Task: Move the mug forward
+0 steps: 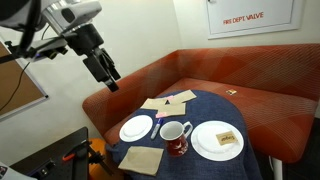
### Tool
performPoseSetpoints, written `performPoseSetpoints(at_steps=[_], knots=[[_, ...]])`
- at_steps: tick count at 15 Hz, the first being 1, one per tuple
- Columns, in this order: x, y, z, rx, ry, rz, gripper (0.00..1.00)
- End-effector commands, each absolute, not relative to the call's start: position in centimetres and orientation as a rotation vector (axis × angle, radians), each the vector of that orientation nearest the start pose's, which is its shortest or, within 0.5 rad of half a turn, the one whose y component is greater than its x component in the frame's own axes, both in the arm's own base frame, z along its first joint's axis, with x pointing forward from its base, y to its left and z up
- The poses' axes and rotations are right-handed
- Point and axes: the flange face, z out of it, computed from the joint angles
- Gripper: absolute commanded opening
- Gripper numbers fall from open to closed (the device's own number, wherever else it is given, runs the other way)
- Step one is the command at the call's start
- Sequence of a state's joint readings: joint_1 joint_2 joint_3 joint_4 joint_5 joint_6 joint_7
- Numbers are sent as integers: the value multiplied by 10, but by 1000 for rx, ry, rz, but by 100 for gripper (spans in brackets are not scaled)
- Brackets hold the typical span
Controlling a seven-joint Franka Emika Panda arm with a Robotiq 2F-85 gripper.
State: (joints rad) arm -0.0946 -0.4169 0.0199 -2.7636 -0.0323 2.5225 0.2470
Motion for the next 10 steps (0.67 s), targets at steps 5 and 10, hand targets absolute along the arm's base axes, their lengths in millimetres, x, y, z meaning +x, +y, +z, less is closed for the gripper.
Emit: performPoseSetpoints(at_steps=[5, 10], knots=[[436, -20, 290, -3092, 635, -235, 100], [456, -22, 252, -3135, 709, -203, 100]])
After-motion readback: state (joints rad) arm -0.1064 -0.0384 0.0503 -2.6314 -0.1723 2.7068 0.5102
